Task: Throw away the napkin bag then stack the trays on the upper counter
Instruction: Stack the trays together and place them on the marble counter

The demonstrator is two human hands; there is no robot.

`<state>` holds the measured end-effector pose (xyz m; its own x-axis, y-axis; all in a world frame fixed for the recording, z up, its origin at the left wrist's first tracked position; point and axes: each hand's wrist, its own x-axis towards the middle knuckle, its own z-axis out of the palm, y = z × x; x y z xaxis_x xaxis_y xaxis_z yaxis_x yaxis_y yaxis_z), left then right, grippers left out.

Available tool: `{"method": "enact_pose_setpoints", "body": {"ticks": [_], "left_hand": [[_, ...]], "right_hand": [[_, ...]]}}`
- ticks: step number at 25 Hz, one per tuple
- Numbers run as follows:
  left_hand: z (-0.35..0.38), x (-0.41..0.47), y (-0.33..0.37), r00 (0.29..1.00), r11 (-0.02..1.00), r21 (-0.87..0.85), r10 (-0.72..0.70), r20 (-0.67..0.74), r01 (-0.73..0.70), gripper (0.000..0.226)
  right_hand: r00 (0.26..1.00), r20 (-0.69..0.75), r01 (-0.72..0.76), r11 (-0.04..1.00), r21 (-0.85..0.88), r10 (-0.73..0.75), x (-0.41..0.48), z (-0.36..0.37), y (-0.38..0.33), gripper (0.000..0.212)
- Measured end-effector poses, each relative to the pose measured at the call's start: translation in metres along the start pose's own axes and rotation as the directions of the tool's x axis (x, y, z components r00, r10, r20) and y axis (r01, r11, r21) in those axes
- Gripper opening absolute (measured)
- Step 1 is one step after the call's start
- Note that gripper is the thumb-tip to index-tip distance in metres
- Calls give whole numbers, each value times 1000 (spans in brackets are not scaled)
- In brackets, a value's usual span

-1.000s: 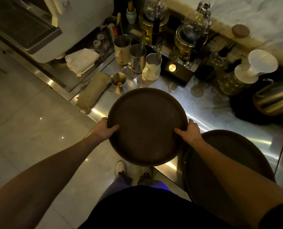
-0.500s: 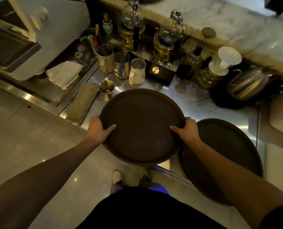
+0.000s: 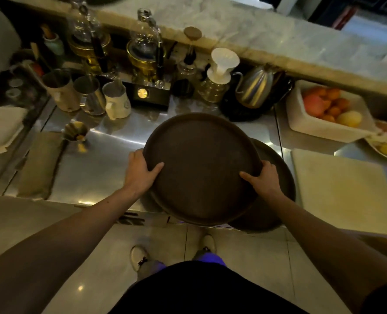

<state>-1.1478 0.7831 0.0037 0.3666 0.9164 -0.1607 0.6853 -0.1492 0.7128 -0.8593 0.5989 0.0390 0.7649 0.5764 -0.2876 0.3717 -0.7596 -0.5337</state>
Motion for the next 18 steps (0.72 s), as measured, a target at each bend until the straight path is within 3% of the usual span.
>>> {"method": "enact_pose_setpoints", "body": {"ticks": [5, 10, 18], "left_hand": [[55, -9, 40, 999, 999, 37, 26, 26, -27, 60], [126, -28, 80, 1000, 991, 134, -19, 12, 17, 35], [183, -63, 106, 988, 959, 240, -152, -20, 153, 30]], "right_hand": [[1000, 20, -14, 999, 42, 13, 33, -26, 75, 88], [995, 93, 17, 999, 37, -20, 96, -47, 168, 90], [981, 175, 93, 993, -73, -80, 96, -84, 182, 69]]}}
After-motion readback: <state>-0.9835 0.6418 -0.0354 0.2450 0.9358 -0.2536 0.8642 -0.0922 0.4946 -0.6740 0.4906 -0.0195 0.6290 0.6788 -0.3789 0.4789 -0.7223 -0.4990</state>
